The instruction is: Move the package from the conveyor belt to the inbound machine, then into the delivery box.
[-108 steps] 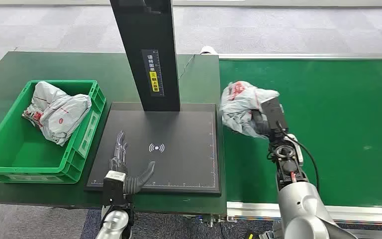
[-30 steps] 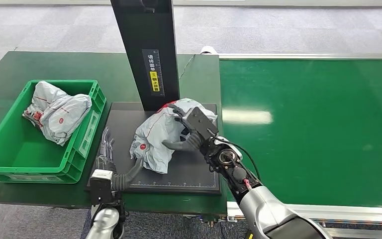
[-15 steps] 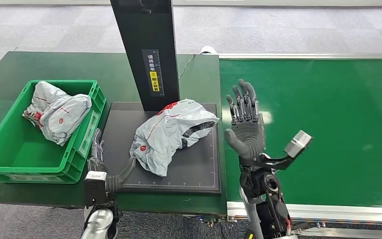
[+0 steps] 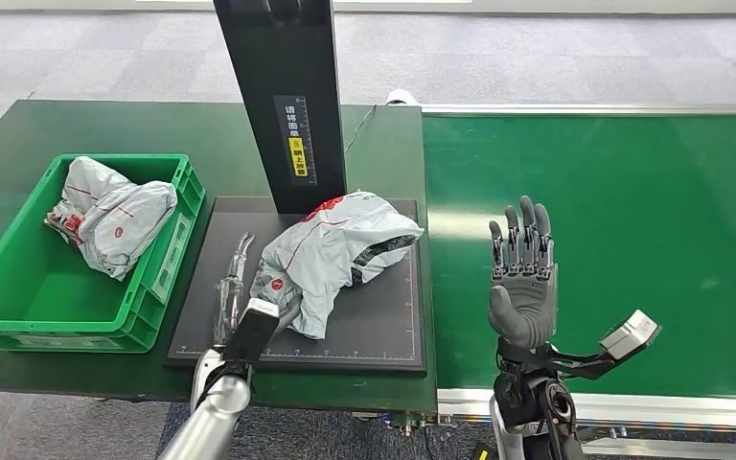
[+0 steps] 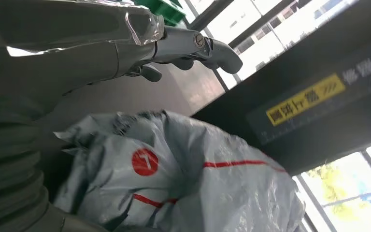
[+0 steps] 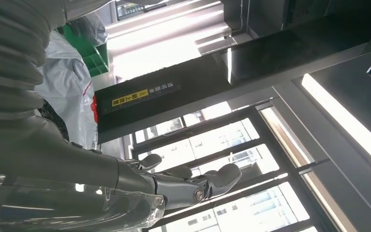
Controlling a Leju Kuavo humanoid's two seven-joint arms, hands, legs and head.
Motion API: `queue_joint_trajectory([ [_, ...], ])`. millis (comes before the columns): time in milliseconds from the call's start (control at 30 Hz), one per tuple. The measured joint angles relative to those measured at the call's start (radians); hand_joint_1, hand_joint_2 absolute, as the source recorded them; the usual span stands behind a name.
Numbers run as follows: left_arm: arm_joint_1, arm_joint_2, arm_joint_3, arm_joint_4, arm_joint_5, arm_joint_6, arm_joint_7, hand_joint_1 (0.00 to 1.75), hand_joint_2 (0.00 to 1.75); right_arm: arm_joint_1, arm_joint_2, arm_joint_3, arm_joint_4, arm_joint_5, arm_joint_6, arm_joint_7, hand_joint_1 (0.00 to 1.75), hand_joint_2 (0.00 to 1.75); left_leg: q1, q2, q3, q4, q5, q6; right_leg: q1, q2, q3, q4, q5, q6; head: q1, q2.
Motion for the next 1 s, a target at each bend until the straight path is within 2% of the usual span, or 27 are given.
queue_joint_trajectory([
  [200, -0.134, -0.002, -0.045, 0.198, -0.055, -0.003, 0.050, 0.00, 1.75, -0.016, 0.004, -0.008, 0.016, 0.006, -0.005, 0.006, 0.00, 1.75, 0.000, 0.000, 0.000, 0.000, 0.000, 0.000, 0.000, 0.000, 0.000, 0.000, 0.000, 0.000, 0.000, 0.000],
  [367, -0.192, -0.008, -0.084, 0.297, -0.098, -0.015, 0.087, 0.00, 1.75, -0.035, 0.004, -0.011, 0.032, 0.005, -0.013, 0.012, 0.00, 1.75, 0.000, 0.000, 0.000, 0.000, 0.000, 0.000, 0.000, 0.000, 0.000, 0.000, 0.000, 0.000, 0.000, 0.000],
  [433, -0.205, -0.010, -0.097, 0.323, -0.107, -0.021, 0.094, 0.38, 1.75, -0.041, 0.004, -0.013, 0.040, 0.003, -0.014, 0.014, 0.00, 1.75, 0.000, 0.000, 0.000, 0.000, 0.000, 0.000, 0.000, 0.000, 0.000, 0.000, 0.000, 0.000, 0.000, 0.000],
  [500, -0.215, -0.011, -0.106, 0.343, -0.110, -0.026, 0.097, 1.19, 1.75, -0.043, 0.004, -0.015, 0.048, 0.001, -0.014, 0.015, 0.00, 1.75, 0.000, 0.000, 0.000, 0.000, 0.000, 0.000, 0.000, 0.000, 0.000, 0.000, 0.000, 0.000, 0.000, 0.000],
  [567, -0.222, -0.010, -0.110, 0.358, -0.109, -0.030, 0.097, 1.68, 1.75, -0.043, 0.003, -0.018, 0.054, 0.000, -0.013, 0.014, 0.00, 1.75, 0.000, 0.000, 0.000, 0.000, 0.000, 0.000, 0.000, 0.000, 0.000, 0.000, 0.000, 0.000, 0.000, 0.000],
  [667, -0.231, -0.010, -0.111, 0.375, -0.105, -0.032, 0.090, 1.75, 1.75, -0.040, 0.003, -0.022, 0.060, -0.002, -0.013, 0.014, 0.00, 1.75, 0.000, 0.000, 0.000, 0.000, 0.000, 0.000, 0.000, 0.000, 0.000, 0.000, 0.000, 0.000, 0.000, 0.000],
  [1000, -0.242, -0.005, -0.102, 0.384, -0.025, 0.000, -0.007, 1.75, 1.75, -0.037, 0.002, -0.032, 0.069, -0.009, -0.028, 0.015, 0.00, 1.75, 0.000, 0.000, 0.000, 0.000, 0.000, 0.000, 0.000, 0.000, 0.000, 0.000, 0.000, 0.000, 0.000, 0.000],
])
